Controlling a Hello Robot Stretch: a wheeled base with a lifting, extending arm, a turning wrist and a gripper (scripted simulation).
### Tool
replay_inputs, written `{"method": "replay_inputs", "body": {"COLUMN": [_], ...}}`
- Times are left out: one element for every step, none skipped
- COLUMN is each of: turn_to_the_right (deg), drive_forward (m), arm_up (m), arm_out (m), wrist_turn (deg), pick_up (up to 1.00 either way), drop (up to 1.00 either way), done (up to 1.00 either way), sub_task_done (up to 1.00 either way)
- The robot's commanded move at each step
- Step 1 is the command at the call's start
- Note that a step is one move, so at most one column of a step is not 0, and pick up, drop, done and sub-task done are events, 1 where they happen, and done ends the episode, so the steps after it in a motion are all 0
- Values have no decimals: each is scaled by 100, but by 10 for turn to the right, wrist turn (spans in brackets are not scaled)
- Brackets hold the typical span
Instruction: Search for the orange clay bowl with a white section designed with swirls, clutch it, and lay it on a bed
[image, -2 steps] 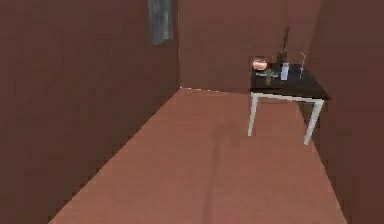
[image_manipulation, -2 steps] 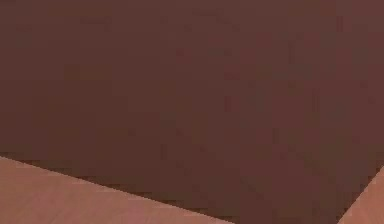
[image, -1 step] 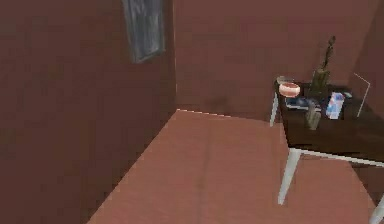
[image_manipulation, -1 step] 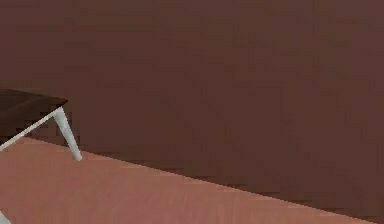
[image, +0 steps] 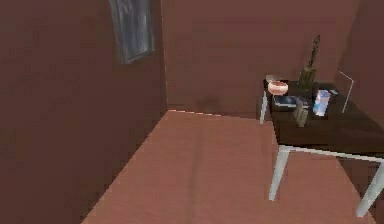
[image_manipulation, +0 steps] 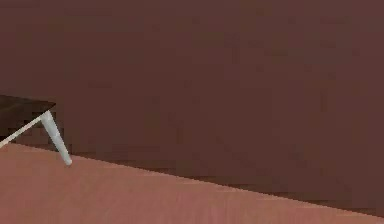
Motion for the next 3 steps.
{"method": "replay_inputs", "body": {"turn_to_the_right": [0, 0, 120], "drive_forward": [100, 20, 0], "arm_up": [0, 0, 0], "arm_out": [0, 0, 0], "wrist_turn": [0, 0, 0], "pick_up": [0, 0, 0], "drop": [0, 0, 0], "done": [0, 0, 0], "sub_task_done": [0, 0, 0]}}
